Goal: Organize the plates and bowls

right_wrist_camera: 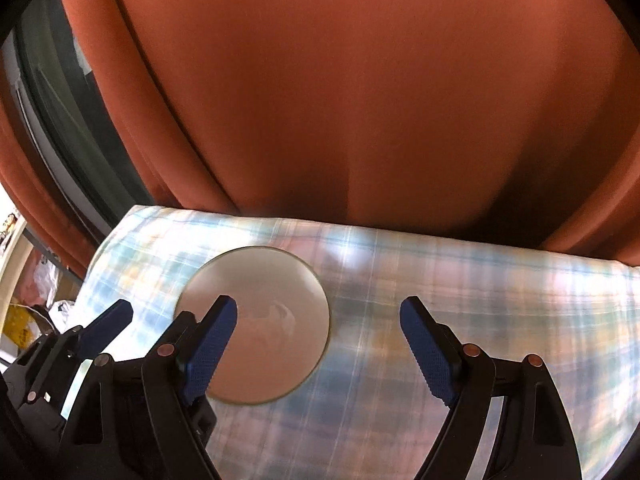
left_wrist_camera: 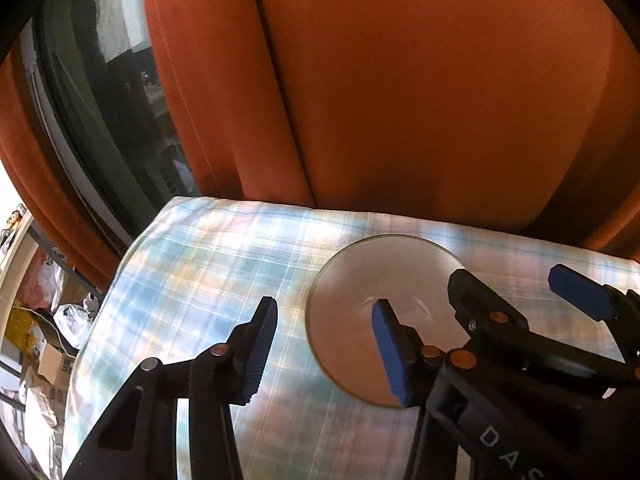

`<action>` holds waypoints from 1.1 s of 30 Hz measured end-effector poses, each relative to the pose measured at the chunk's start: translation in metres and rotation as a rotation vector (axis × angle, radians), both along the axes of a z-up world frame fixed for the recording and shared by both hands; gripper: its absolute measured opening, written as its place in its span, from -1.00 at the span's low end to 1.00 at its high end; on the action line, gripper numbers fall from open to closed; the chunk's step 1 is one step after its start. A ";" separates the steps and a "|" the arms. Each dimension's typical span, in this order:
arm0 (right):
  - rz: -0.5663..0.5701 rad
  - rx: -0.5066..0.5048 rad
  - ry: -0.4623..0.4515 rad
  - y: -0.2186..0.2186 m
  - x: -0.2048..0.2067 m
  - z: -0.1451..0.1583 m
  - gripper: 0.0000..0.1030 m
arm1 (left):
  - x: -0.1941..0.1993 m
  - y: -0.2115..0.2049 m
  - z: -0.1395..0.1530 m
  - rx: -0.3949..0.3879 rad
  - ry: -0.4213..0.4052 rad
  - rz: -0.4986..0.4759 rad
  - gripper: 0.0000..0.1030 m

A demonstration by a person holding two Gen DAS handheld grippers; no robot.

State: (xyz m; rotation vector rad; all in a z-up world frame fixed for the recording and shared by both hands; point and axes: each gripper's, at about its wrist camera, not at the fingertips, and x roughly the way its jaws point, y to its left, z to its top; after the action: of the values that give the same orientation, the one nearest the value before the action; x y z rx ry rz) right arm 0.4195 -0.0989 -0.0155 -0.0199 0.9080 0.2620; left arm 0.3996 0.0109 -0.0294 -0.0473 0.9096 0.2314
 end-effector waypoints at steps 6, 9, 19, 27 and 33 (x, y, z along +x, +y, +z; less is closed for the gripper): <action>-0.013 -0.007 0.032 0.002 0.015 -0.025 0.29 | 0.019 0.001 -0.022 0.000 0.038 0.010 -0.12; -0.012 -0.013 0.053 0.001 0.022 -0.035 0.03 | 0.026 0.005 -0.033 0.000 0.058 0.026 -0.26; 0.020 0.000 0.096 0.011 0.039 -0.063 -0.51 | 0.034 0.014 -0.052 0.002 0.119 0.031 -0.60; 0.016 0.023 0.117 0.011 0.041 -0.064 -0.51 | 0.034 0.011 -0.050 0.010 0.139 0.031 -0.62; -0.004 0.017 0.108 0.003 0.038 -0.056 -0.51 | 0.029 0.001 -0.040 0.006 0.131 0.004 -0.62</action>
State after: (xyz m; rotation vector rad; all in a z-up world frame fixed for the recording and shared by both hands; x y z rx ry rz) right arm 0.4574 -0.0960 -0.0715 0.0116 1.0135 0.2689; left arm 0.4290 0.0119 -0.0696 -0.0287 1.0397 0.2426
